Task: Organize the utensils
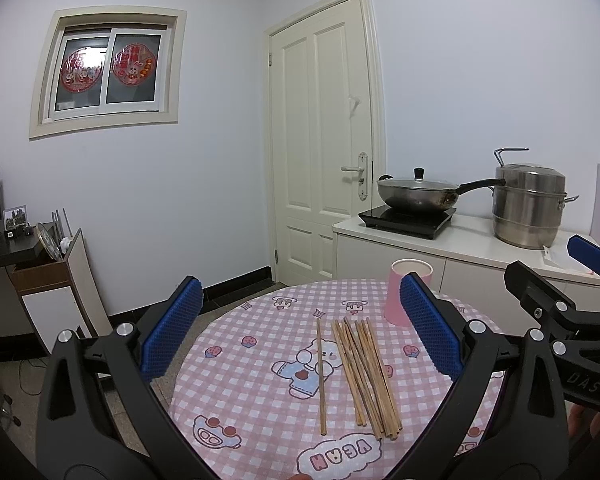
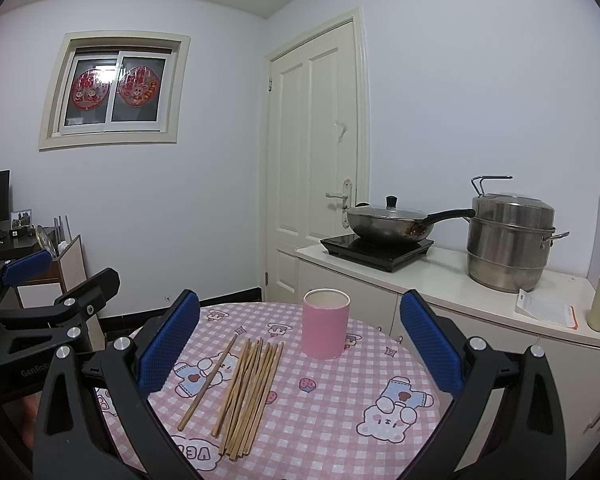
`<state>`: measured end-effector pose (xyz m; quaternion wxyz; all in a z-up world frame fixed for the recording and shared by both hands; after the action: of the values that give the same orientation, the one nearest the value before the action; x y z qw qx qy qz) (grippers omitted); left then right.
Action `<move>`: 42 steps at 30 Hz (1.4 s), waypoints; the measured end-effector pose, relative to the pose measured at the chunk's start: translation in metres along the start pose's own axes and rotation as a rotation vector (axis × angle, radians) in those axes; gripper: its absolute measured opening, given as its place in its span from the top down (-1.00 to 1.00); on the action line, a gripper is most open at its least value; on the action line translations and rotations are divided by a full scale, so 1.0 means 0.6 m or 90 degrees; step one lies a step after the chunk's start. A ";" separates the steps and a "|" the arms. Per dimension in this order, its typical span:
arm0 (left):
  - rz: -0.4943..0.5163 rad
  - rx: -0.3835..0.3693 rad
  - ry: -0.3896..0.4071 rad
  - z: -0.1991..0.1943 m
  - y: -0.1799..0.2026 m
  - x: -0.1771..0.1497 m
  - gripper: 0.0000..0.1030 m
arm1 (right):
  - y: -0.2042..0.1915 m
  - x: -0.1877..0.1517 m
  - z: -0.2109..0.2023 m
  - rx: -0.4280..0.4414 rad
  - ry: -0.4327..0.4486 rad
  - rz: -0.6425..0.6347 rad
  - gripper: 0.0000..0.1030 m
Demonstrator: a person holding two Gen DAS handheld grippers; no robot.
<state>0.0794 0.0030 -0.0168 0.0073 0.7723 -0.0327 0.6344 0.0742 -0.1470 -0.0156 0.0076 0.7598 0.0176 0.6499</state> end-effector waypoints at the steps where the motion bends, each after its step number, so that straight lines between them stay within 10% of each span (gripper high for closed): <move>1: 0.000 0.000 0.000 0.000 0.000 0.000 -0.88 | 0.000 0.000 0.000 0.001 0.000 0.000 -0.88; 42: -0.001 0.002 0.003 -0.002 -0.007 0.004 -0.88 | -0.010 0.002 -0.003 0.005 -0.001 -0.001 -0.88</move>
<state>0.0788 0.0074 -0.0142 0.0067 0.7709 -0.0308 0.6362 0.0725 -0.1413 -0.0142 0.0054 0.7603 0.0206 0.6493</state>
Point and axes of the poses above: each gripper's, at about its wrist camera, not at the fingertips, and z roughly the way its jaws point, y to its right, x to its top, the point moved 8 cm from there along z, roughly the way its jaws point, and after that the axes turned 3 degrees about -x, right-handed, at the moved point
